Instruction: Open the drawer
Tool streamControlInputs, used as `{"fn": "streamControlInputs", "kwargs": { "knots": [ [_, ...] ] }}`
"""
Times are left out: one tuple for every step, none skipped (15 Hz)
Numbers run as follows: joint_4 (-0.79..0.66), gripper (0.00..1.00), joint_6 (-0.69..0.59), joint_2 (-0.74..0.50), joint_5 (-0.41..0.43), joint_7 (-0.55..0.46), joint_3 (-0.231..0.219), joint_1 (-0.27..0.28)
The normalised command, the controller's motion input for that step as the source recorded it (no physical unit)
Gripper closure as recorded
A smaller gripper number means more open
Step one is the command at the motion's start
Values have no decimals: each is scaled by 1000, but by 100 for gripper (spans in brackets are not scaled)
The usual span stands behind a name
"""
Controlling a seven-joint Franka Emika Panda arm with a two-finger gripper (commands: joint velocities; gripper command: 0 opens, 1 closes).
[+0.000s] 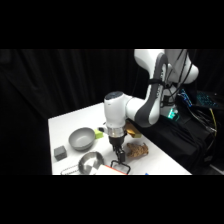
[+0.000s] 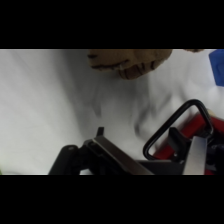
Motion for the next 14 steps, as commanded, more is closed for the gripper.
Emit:
{"fn": "streamControlInputs", "kwargs": {
  "knots": [
    [49,0,137,78,162,-227,144,-91],
    [66,0,130,94,158,-225,140,-91],
    [78,0,119,100,153,-221,133,-90],
    [83,0,118,101,148,-214,124,-85],
    [94,0,110,102,146,-211,121,-87],
    [105,0,102,104,147,-207,119,-86],
    [106,0,101,103,142,-197,110,-77],
    [125,0,95,121,136,-196,101,-77],
    [131,0,92,126,133,-193,95,-77],
    [127,0,94,121,129,-185,87,-73],
    [123,0,94,111,126,-181,81,-76],
    [108,0,99,91,129,-181,78,-85],
    [93,0,106,71,133,-184,77,-96],
    [82,0,110,56,135,-189,75,-104]
  ]
}}
